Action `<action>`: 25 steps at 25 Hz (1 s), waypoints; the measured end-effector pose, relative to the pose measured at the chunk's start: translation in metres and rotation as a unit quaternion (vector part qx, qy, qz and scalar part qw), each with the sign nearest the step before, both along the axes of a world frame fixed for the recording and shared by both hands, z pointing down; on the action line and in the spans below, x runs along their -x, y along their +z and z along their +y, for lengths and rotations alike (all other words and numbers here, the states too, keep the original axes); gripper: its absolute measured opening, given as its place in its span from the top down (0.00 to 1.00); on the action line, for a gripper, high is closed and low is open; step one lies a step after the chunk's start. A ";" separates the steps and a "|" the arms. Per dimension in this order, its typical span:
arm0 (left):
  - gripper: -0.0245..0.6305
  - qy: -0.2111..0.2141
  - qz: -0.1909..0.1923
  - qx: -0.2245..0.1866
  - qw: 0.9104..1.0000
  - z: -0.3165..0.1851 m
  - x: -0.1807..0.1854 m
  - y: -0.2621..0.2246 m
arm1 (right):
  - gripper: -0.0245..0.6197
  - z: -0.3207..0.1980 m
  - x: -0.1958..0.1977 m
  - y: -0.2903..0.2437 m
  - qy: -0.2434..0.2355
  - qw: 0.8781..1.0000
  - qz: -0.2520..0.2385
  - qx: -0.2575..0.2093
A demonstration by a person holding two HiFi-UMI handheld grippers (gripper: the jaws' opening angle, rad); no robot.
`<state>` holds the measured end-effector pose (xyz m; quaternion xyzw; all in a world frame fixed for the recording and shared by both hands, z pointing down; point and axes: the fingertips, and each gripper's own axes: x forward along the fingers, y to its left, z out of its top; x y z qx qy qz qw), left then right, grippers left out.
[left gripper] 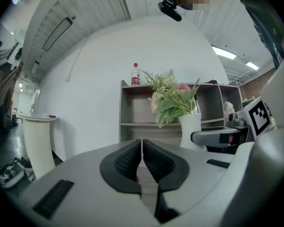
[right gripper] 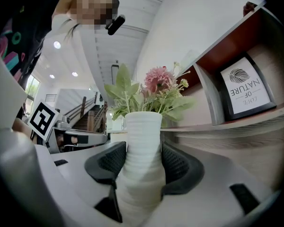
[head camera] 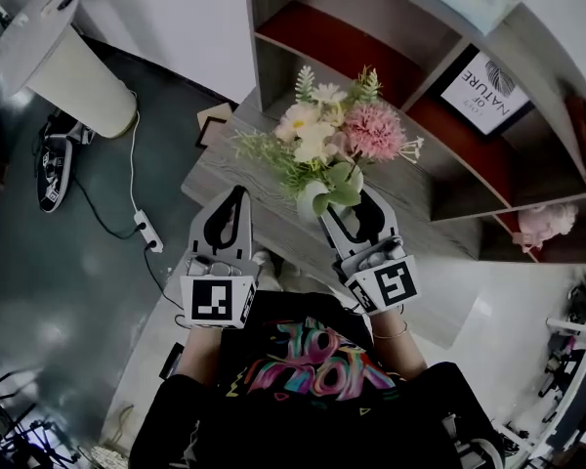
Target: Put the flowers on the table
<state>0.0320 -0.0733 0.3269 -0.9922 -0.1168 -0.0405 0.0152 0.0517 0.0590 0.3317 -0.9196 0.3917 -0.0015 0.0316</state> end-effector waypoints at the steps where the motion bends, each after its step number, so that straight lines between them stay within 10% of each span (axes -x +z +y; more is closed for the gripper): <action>1: 0.91 0.002 -0.001 0.000 1.000 -0.001 -0.001 0.001 | 0.57 0.000 -0.001 0.000 0.001 1.000 0.000 0.000; 25: 0.91 0.036 0.001 0.041 0.998 -0.026 -0.049 0.009 | 0.57 -0.031 -0.044 0.019 0.033 0.999 -0.012 0.017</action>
